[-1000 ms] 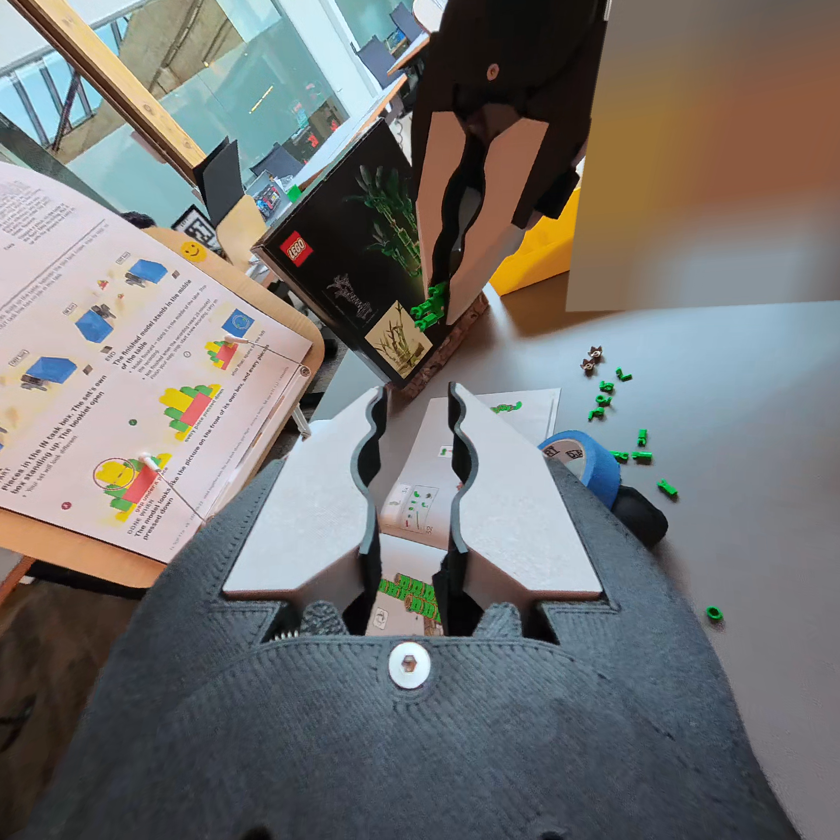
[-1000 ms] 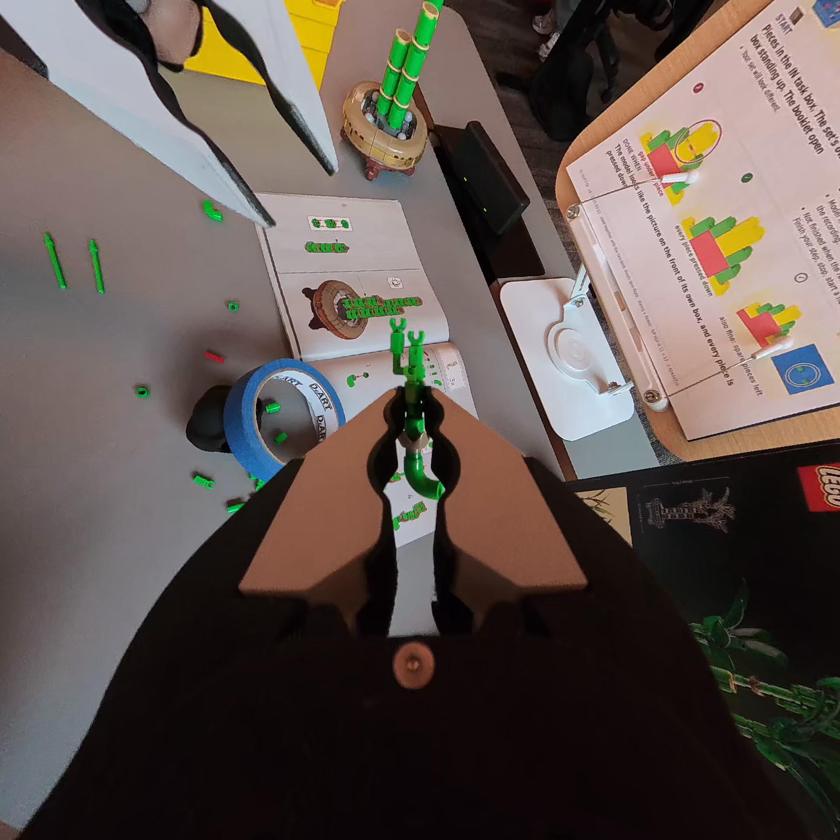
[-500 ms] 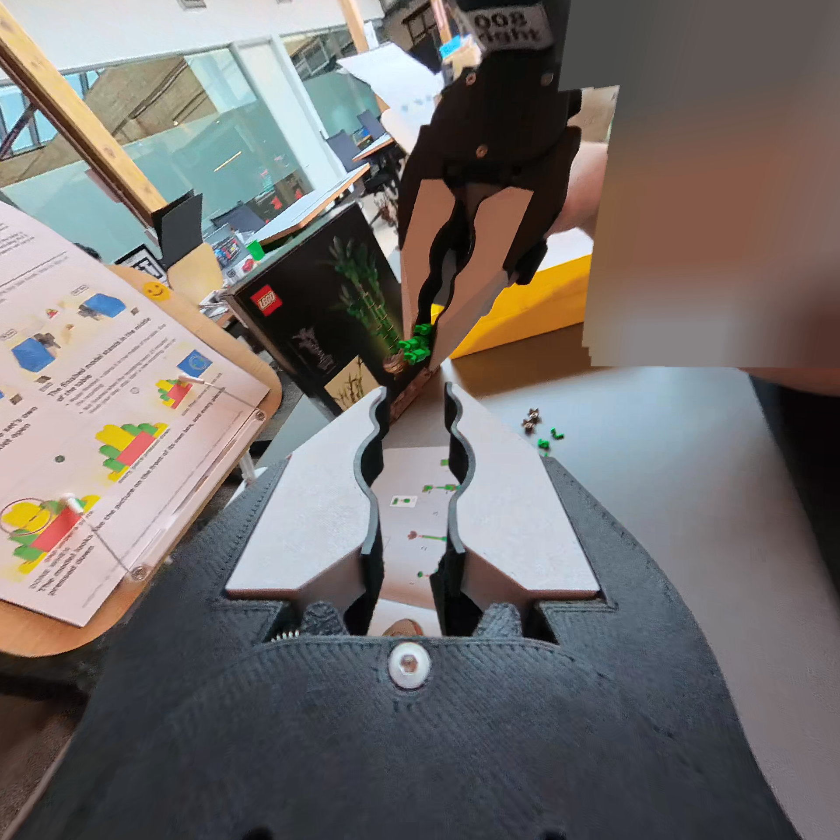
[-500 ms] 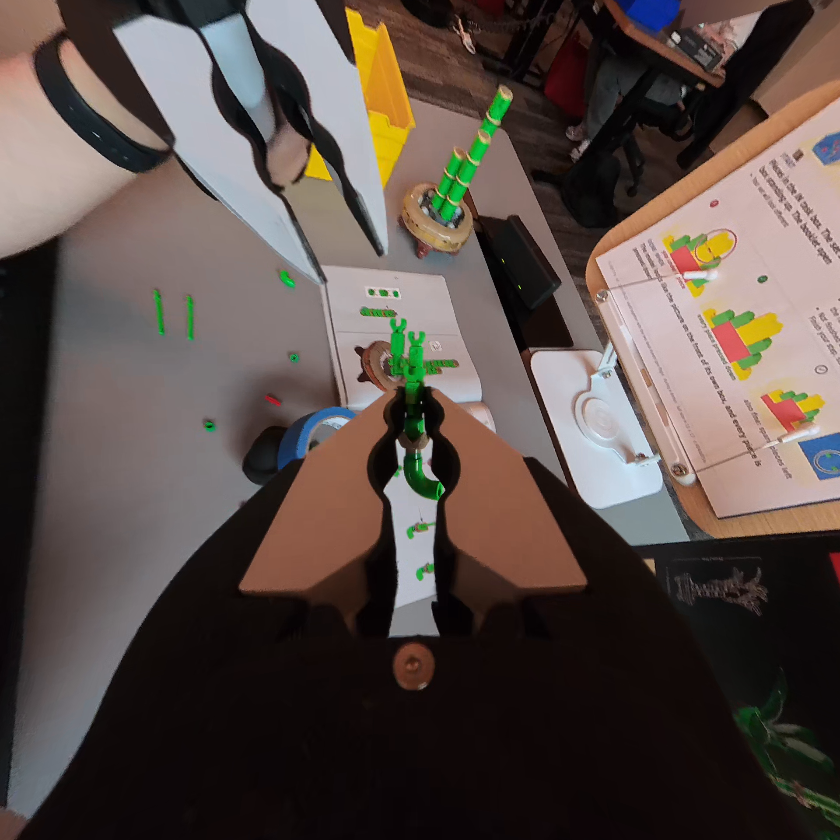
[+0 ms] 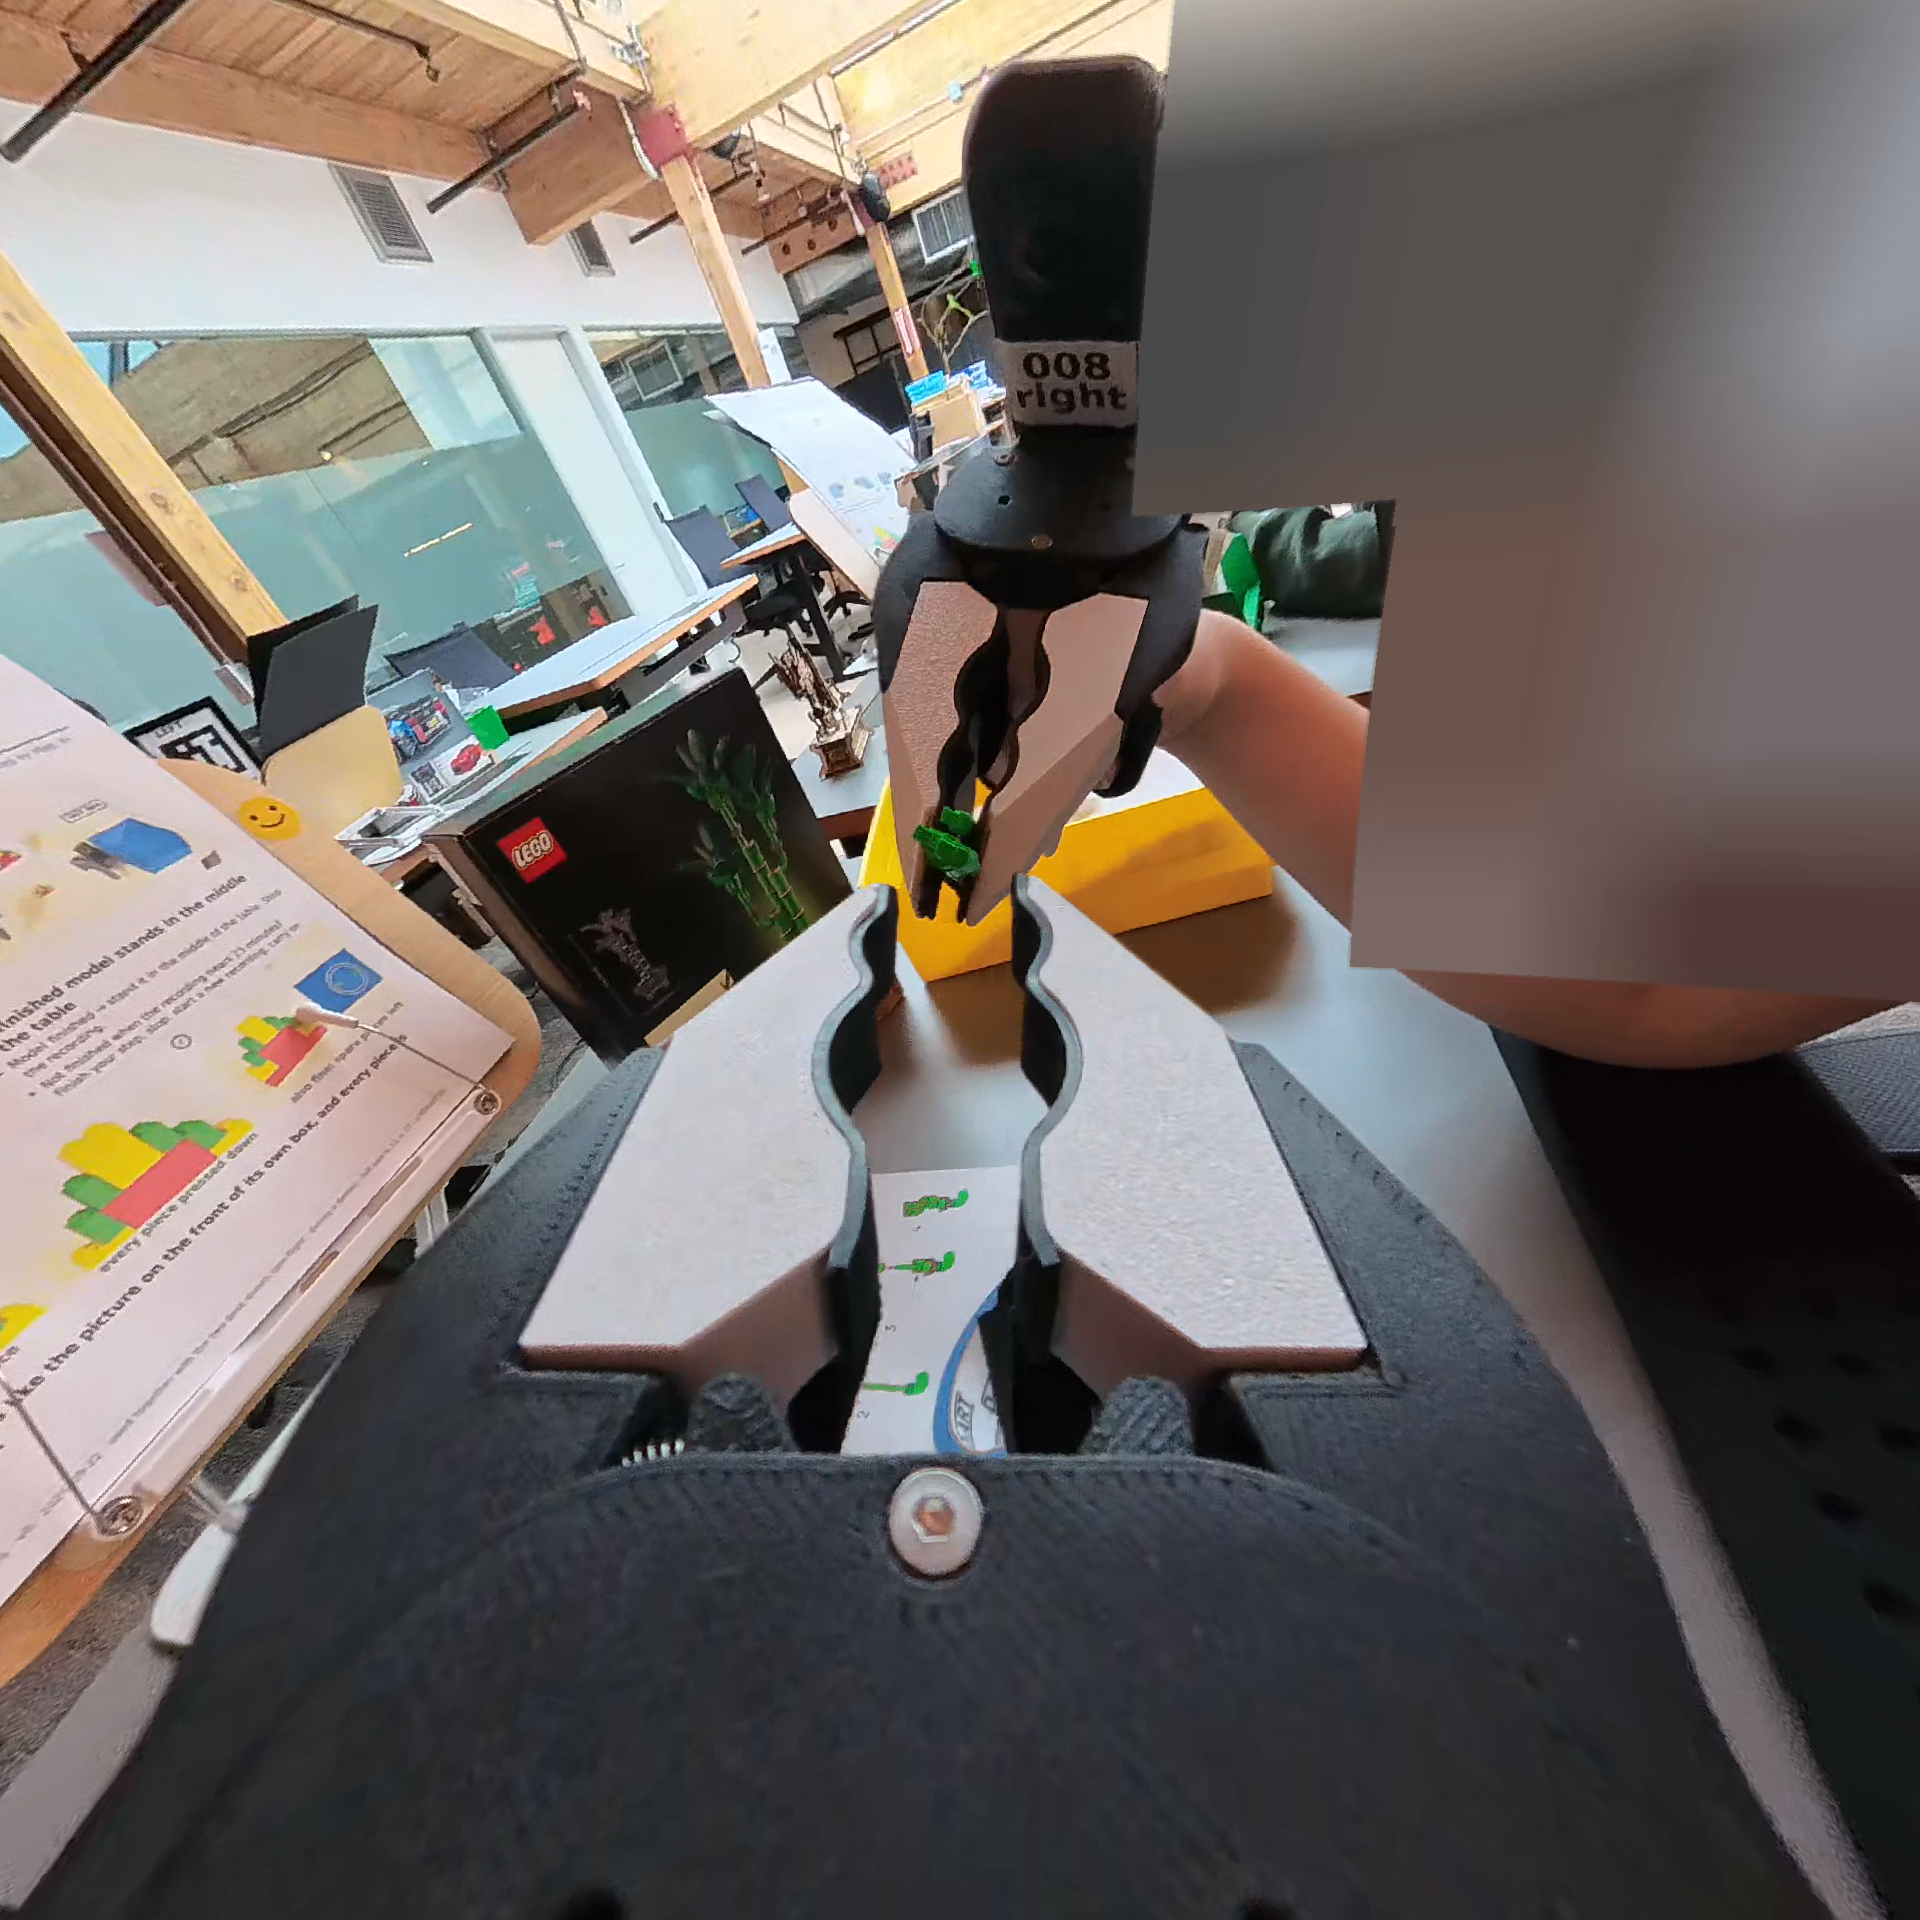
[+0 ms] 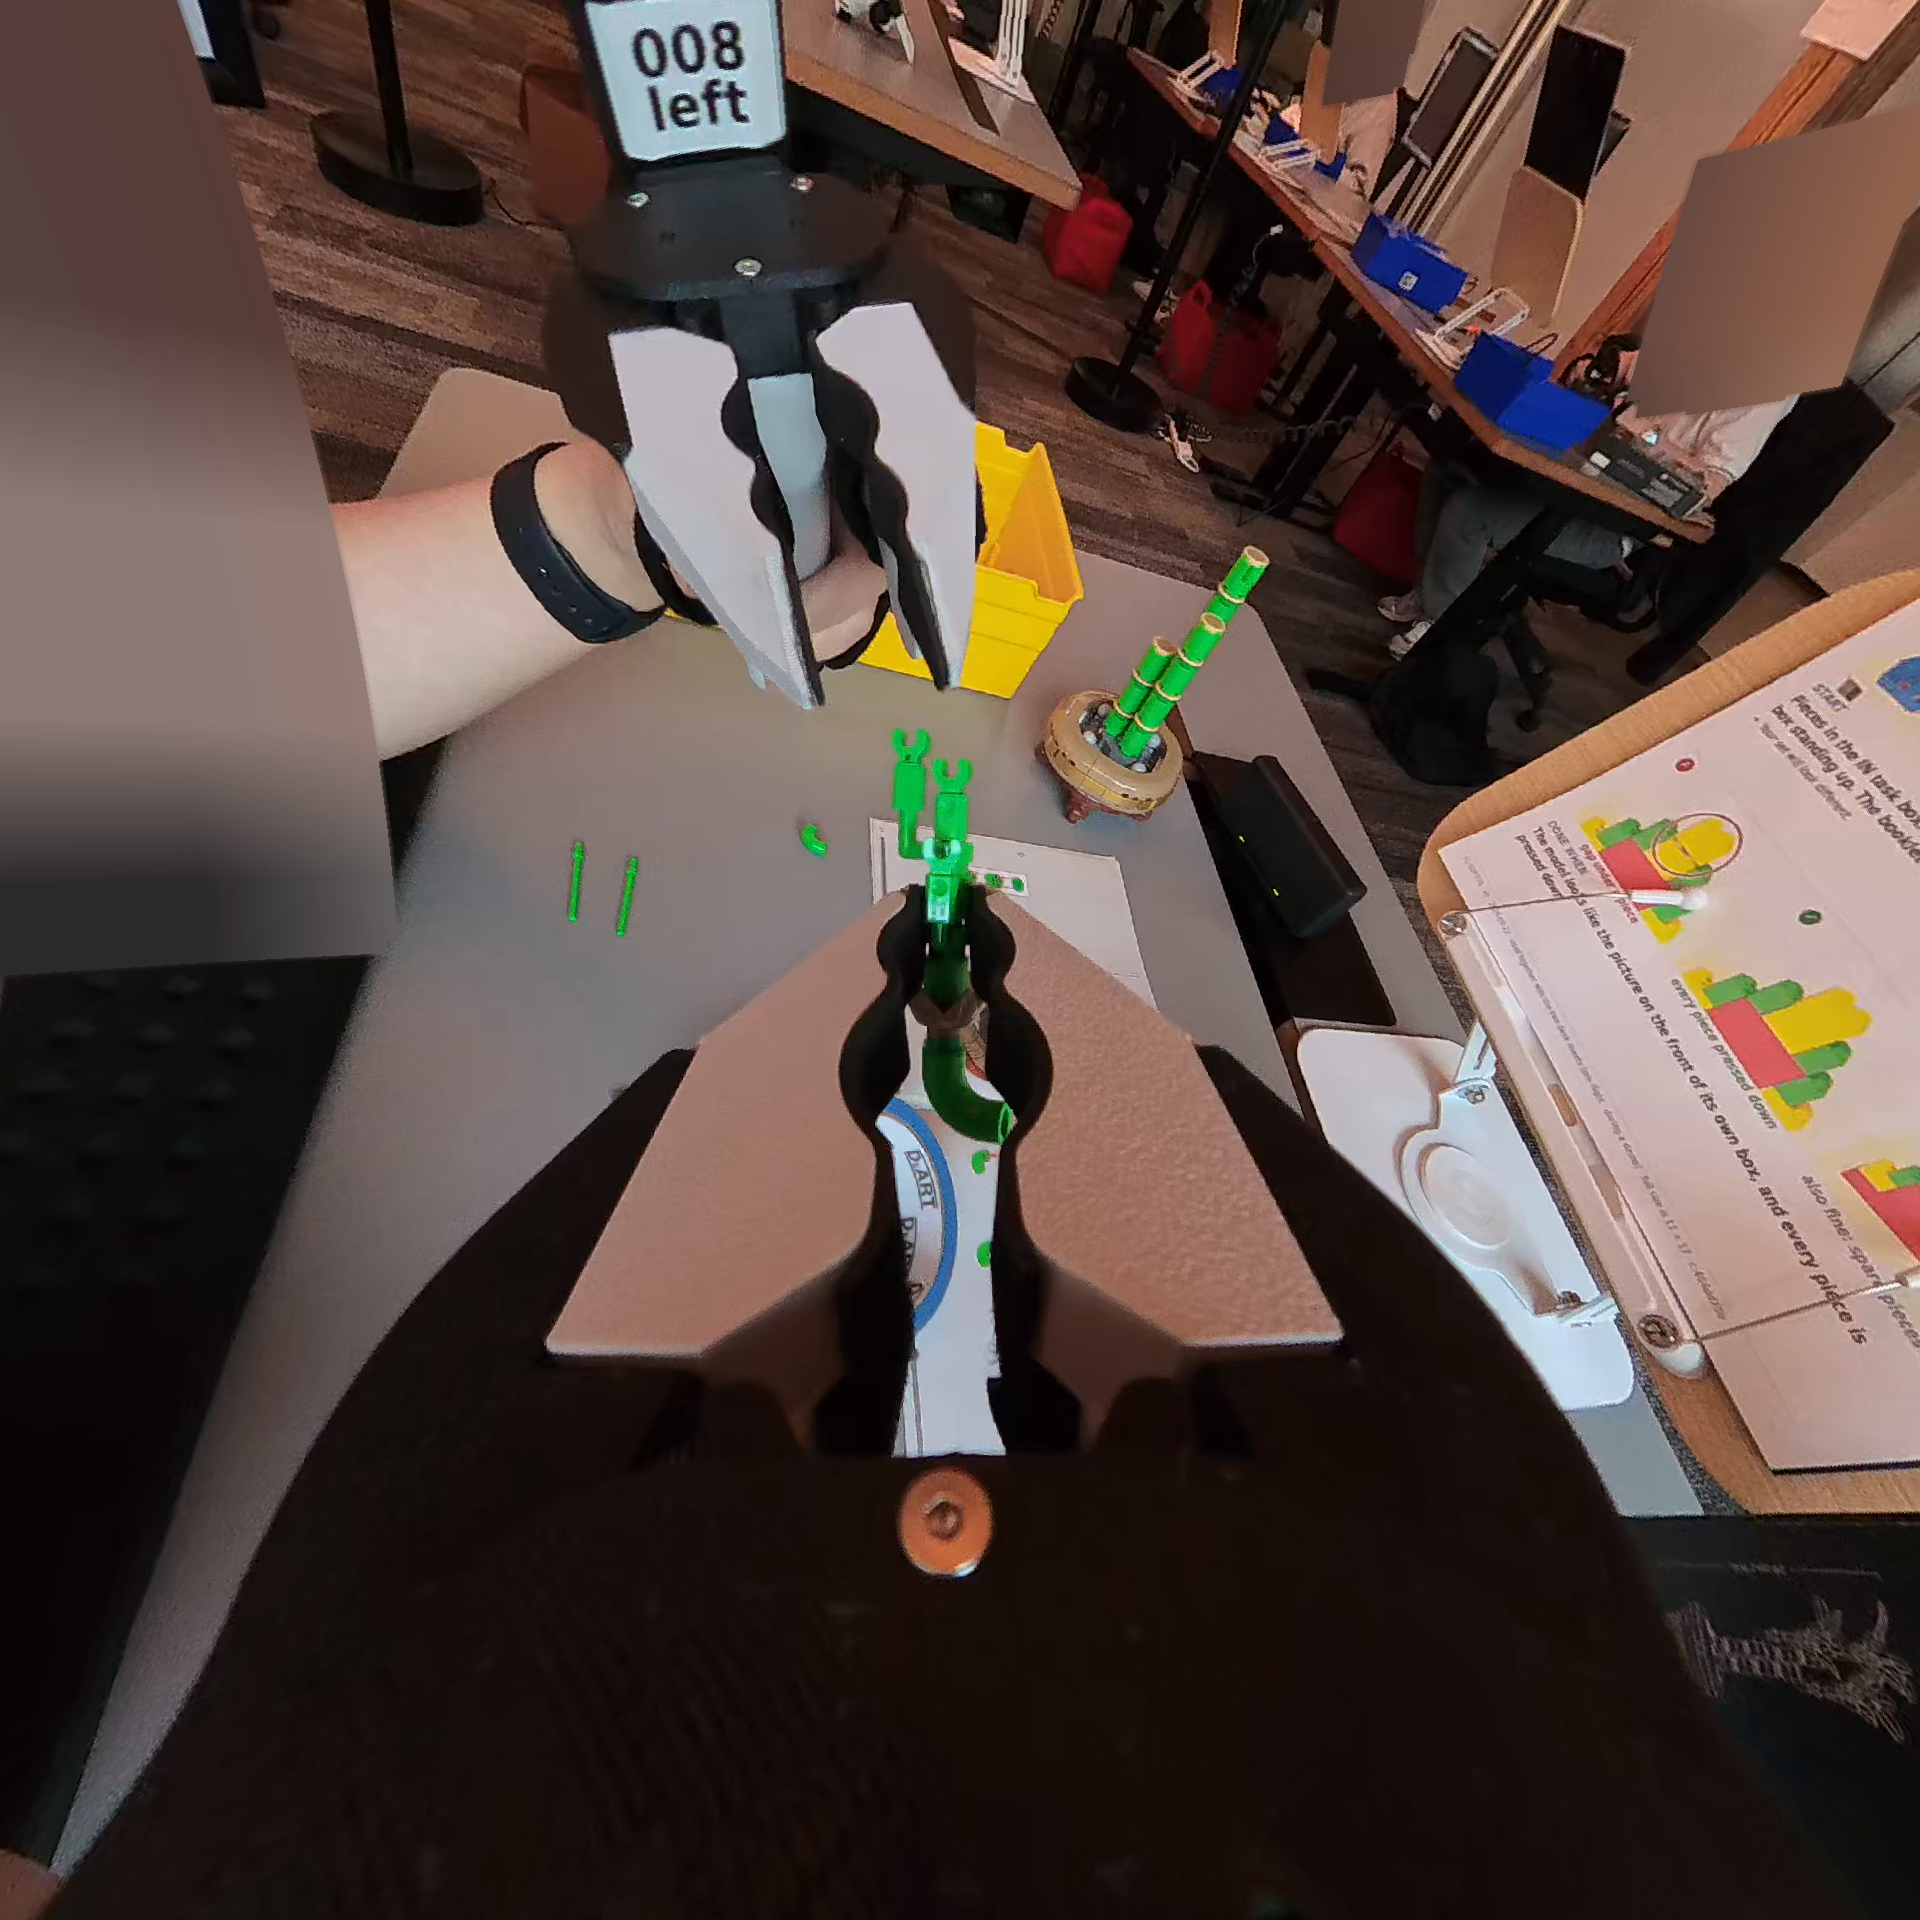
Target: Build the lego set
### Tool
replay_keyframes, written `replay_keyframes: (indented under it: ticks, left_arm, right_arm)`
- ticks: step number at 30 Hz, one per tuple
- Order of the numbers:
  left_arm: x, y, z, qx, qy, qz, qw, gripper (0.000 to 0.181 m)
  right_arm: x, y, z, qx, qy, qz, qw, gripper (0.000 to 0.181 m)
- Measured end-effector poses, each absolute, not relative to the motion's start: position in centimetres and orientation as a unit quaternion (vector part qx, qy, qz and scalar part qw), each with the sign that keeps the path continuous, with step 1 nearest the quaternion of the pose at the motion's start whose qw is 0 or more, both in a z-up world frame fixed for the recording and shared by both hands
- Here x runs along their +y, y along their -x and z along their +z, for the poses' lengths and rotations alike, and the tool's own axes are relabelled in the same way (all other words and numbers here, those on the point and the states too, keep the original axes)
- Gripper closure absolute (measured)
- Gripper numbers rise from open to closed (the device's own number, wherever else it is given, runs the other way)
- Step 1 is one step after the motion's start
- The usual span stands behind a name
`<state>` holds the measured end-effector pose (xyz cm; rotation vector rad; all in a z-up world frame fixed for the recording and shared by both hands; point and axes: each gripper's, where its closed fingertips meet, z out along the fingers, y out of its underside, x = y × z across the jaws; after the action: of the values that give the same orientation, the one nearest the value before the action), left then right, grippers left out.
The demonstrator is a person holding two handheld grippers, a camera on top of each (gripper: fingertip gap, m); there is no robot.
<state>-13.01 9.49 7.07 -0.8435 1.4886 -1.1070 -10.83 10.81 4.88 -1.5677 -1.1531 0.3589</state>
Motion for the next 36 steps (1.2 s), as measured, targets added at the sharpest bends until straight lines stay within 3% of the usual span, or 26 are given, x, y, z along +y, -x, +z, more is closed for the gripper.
replay_keyframes:
  ticks: [15,25,36]
  left_arm:
    - [9.8,11.7,7.6,0.570,0.403,-0.547,0.462,0.163]
    - [11.3,11.6,6.2,0.590,0.428,-0.480,0.487,0.169]
    - [12.6,11.7,3.6,0.642,0.412,-0.383,0.521,0.164]
  right_arm:
    - [11.1,11.6,5.9,-0.475,0.644,0.182,0.571,0.177]
    - [12.1,10.9,5.3,-0.461,0.665,0.159,0.565,0.177]
    - [12.4,8.6,2.3,-0.448,0.733,0.137,0.493,0.177]
